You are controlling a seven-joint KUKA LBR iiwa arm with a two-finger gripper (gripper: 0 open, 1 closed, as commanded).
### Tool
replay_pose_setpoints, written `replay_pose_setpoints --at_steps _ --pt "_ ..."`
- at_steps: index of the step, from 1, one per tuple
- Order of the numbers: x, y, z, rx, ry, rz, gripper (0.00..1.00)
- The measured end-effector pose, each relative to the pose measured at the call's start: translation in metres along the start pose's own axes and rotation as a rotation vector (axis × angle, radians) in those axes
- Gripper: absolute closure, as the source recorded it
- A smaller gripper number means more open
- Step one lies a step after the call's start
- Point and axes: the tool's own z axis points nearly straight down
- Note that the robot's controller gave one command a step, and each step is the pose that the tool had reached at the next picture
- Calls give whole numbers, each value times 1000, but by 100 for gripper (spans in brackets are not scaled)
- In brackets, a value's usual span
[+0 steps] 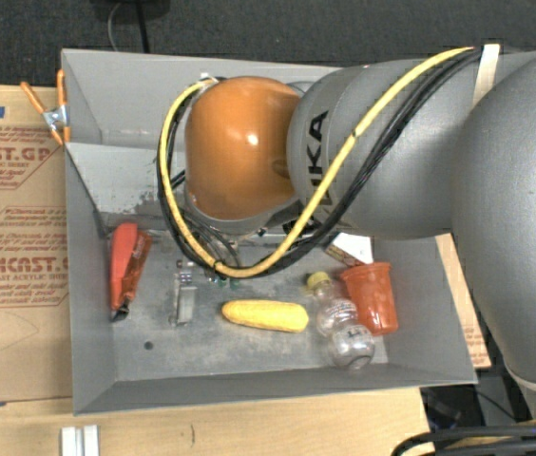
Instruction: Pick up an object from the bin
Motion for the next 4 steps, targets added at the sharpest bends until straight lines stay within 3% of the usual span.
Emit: replay_pose_setpoints --at_steps 1,2,3,4 --pt "-1 -1 -5 -2 -7 2 0" --pt "-31 -12 24 -4 -13 -65 0" --pt "-49 -36 74 -3 -11 -87 0" --pt "-46 -68 100 -3 -9 -109 0"
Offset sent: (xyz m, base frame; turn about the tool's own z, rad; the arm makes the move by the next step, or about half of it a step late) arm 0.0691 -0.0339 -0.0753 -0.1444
